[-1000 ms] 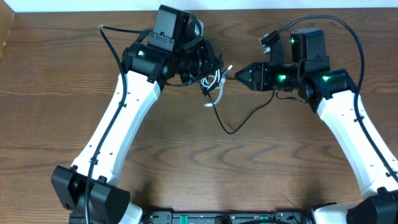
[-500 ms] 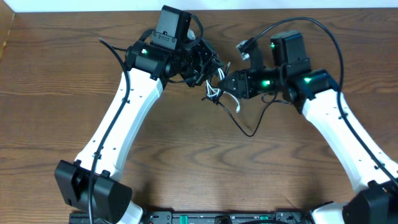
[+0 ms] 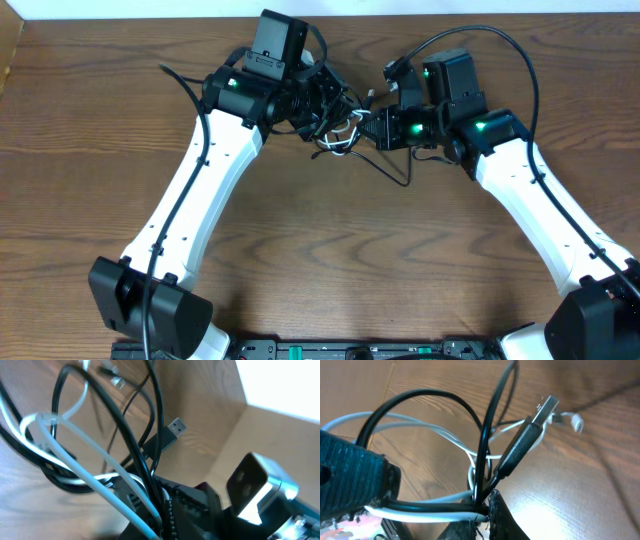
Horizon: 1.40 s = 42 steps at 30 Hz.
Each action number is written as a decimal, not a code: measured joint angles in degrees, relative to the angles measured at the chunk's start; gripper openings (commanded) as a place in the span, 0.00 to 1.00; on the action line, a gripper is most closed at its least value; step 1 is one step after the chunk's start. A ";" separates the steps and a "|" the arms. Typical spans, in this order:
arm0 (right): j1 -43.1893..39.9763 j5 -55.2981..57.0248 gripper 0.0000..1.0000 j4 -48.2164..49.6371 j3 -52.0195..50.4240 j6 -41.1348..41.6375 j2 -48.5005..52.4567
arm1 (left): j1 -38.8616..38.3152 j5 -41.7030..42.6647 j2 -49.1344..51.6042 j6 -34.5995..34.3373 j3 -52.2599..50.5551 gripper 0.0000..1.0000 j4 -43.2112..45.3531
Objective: Untangle cables
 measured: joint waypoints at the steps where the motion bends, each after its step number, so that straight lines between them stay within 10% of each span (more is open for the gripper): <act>1: 0.00 0.24 0.01 -0.59 0.00 0.61 0.02 | -0.09 -0.83 0.02 2.99 0.00 0.15 -1.03; 9: -2.23 10.23 0.01 -10.99 -0.02 9.86 0.09 | -0.02 -13.66 0.02 22.05 -0.07 0.43 -10.29; 20: -5.05 10.56 0.01 -14.38 -0.02 16.26 0.09 | -2.86 -10.86 0.02 46.66 -4.46 0.43 -6.23; 42: -7.61 3.10 0.01 -13.90 -0.02 17.25 0.09 | -10.69 -7.52 1.09 56.28 -14.03 0.45 11.74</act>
